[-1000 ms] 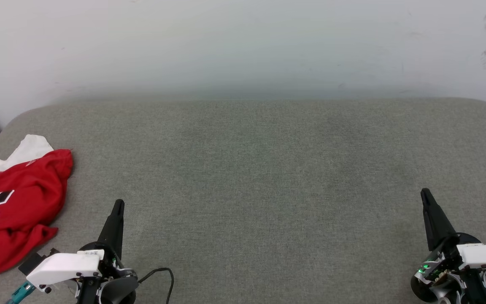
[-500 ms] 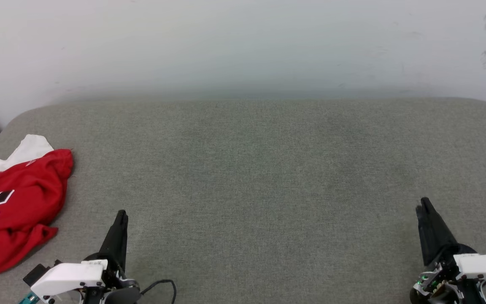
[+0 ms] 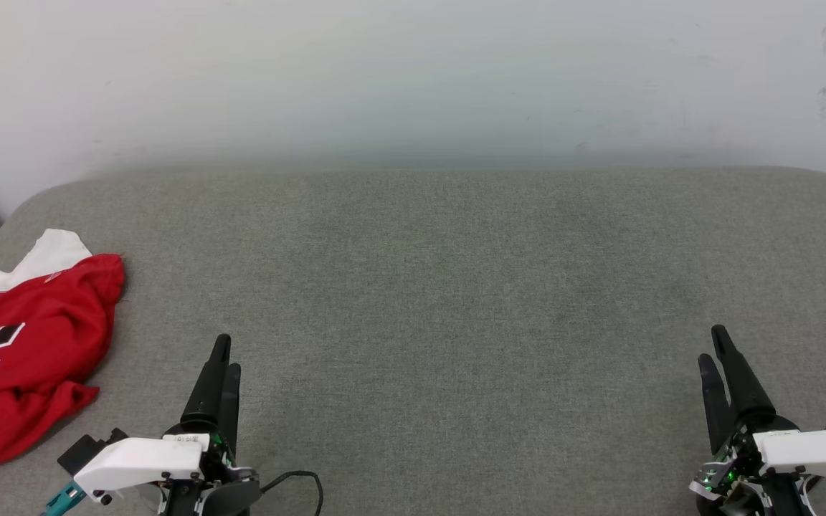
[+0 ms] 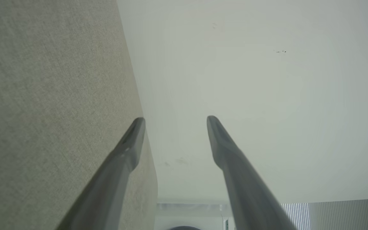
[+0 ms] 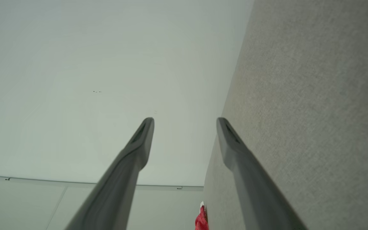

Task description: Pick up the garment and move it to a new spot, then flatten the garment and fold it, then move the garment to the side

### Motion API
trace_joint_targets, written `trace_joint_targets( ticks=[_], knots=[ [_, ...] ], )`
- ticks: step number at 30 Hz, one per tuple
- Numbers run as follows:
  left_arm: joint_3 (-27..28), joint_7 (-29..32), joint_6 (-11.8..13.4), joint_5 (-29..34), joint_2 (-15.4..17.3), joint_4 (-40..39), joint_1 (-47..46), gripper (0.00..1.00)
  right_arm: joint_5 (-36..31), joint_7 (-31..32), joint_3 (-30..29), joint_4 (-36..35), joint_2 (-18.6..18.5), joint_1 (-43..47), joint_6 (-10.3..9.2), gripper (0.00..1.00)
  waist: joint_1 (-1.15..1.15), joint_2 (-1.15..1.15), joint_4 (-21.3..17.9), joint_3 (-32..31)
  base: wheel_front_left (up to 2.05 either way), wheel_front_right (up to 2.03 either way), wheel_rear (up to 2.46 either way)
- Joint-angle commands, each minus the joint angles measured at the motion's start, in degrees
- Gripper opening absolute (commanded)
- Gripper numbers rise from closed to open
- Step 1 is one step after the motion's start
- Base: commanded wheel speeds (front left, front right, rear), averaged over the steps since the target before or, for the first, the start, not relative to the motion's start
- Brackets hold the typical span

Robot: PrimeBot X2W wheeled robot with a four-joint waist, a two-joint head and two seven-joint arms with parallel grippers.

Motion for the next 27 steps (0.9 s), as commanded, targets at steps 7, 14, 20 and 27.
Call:
trace_joint_targets(
  ticks=[7, 14, 20, 27],
  knots=[
    [-2.5, -2.1, 0.0, 6.3, 1.1, -3.1, -1.6, 1.00, -7.3, -2.1, 0.9, -2.6, -0.4, -0.4, 0.01, 1.00, 0.00, 0.00, 0.1, -0.1, 0.00, 0.00, 0.00],
    [-3.5, -3.8, 0.0, 14.3, 1.3, -4.3, -1.8, 1.00, -17.3, -3.7, 1.8, -4.2, -0.7, -0.3, 0.01, 1.00, 0.00, 0.00, 0.3, -0.1, 0.00, 0.00, 0.00],
    [-4.3, -4.9, 0.0, 20.6, 1.4, -4.4, -1.9, 1.00, -24.7, -4.8, 1.8, -5.3, -0.6, 0.1, 0.01, 1.00, 0.00, 0.00, 0.5, -0.3, 0.00, 0.00, 0.00],
    [-4.6, -6.3, 0.0, 29.6, 1.3, -4.5, -1.5, 1.00, -35.6, -6.2, 1.7, -6.2, -0.5, 0.6, 0.01, 1.00, 0.00, 0.00, 0.6, -0.5, 0.00, 0.00, 0.00]
  ],
)
